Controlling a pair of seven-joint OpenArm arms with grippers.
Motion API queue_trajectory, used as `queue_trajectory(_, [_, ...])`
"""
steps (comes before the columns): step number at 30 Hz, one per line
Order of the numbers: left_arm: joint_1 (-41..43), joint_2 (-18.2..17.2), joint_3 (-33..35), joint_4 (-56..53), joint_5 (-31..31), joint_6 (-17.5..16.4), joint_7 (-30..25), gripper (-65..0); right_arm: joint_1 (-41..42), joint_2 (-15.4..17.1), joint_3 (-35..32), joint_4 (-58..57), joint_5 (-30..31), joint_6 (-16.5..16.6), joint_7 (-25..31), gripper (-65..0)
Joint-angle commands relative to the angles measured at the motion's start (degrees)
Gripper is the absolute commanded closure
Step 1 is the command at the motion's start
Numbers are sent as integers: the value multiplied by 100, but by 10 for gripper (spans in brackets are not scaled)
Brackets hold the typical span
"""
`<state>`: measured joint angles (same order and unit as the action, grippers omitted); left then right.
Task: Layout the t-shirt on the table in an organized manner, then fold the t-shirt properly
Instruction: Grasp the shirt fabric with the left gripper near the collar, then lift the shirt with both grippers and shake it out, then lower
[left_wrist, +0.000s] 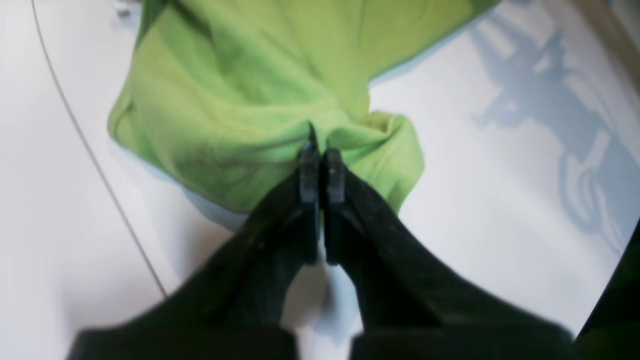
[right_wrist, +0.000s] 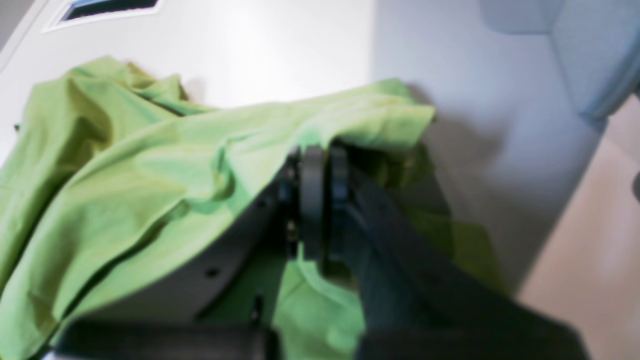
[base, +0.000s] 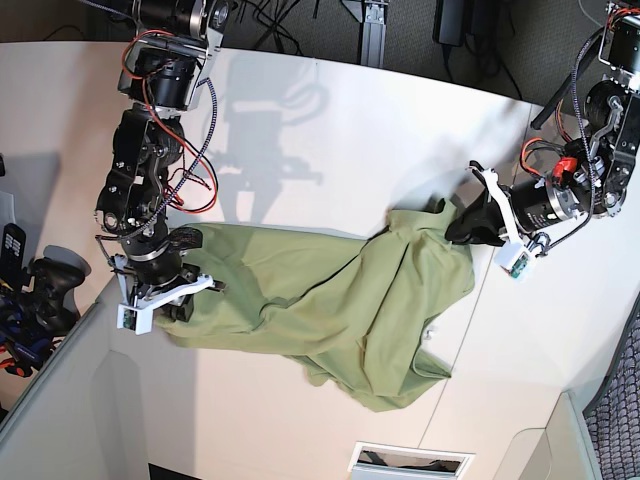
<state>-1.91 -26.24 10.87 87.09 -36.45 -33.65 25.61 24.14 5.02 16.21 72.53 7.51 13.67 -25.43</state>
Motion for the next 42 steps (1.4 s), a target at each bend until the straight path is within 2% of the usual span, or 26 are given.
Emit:
queue_trajectory(1, [-129, -59, -39, 74, -11, 4, -238, 0, 170, 35, -11, 101, 44, 24, 166, 0])
queue_trajectory(5, [-321, -116, -39, 74, 179, 2, -334, 0, 177, 37, -11, 101, 44, 24, 297, 0])
queue_trajectory(9, [-743, -387, -68, 85, 142, 0, -400, 0, 306, 39, -11, 101, 46, 28, 382, 0])
queue_trajectory(23, [-2935, -1187, -125, 81, 20, 26, -448, 0, 1322, 341, -15, 103, 68, 155, 365, 0])
queue_trajectory(28, [-3657, -1303, -125, 33, 37, 525, -363, 0, 1617, 433, -26, 96, 70, 157, 164, 0])
queue_trajectory(31, [-3692, -1355, -28, -240, -127, 476, -120, 0, 1600, 437, -103, -111, 42, 157, 120, 0])
queue_trajectory(35, [-4070, -1388, 420, -813, -50, 393, -568, 0, 1751, 518, -236, -527, 44, 179, 138, 0])
queue_trajectory(36, [-4256, -1357, 422, -905, -7, 496, -673, 0, 1816, 533, -236, -525, 44, 181, 140, 0])
queue_trajectory(39, [-4804, -1314, 363, -981, -15, 1169, -706, 0, 2041, 568, -229, -417, 44, 199, 162, 0])
queue_trajectory(42, [-5064, -1357, 345, -981, -85, 1187, -420, 0, 2090, 573, -232, -319, 48, 205, 118, 0])
